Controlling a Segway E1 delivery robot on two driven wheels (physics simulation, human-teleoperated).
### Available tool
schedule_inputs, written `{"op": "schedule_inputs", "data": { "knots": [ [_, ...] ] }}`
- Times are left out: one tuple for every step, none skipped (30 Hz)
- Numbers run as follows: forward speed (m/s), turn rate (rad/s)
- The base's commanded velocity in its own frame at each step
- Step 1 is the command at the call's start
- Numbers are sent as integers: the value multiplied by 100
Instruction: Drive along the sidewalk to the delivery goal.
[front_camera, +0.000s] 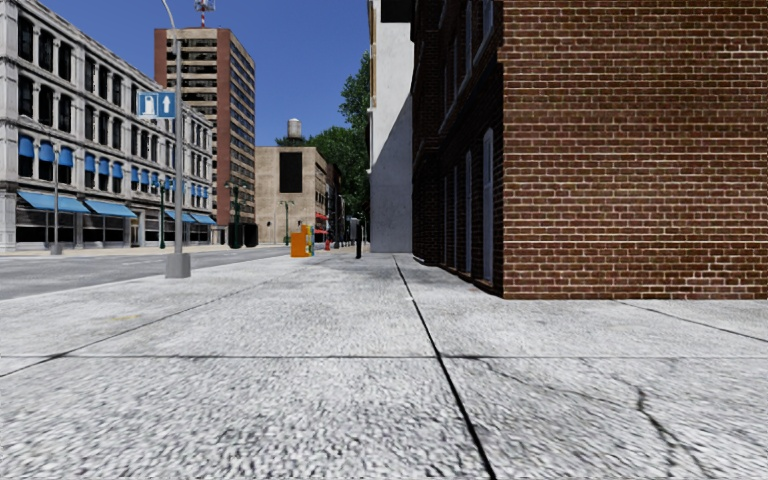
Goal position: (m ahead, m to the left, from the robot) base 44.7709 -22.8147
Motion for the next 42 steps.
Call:
{"op": "schedule_inputs", "data": {
  "knots": [
    [200,0],
    [200,0],
    [200,0],
    [200,0],
    [200,0],
    [200,0],
    [200,0],
    [200,0],
    [200,0],
    [200,0],
    [200,0],
    [200,0],
    [200,0],
    [200,0],
    [200,0],
    [200,0],
    [200,0],
    [200,0],
    [200,0],
    [200,0],
    [200,0],
    [200,0],
    [200,0],
    [200,0],
    [200,0],
    [200,0],
    [200,0],
    [200,0],
    [200,0],
    [200,0],
    [200,0],
    [200,0],
    [200,0],
    [200,0],
    [200,0],
    [200,0],
    [200,0],
    [200,0],
    [200,0],
    [200,0],
    [200,0],
    [200,0]
  ]
}}
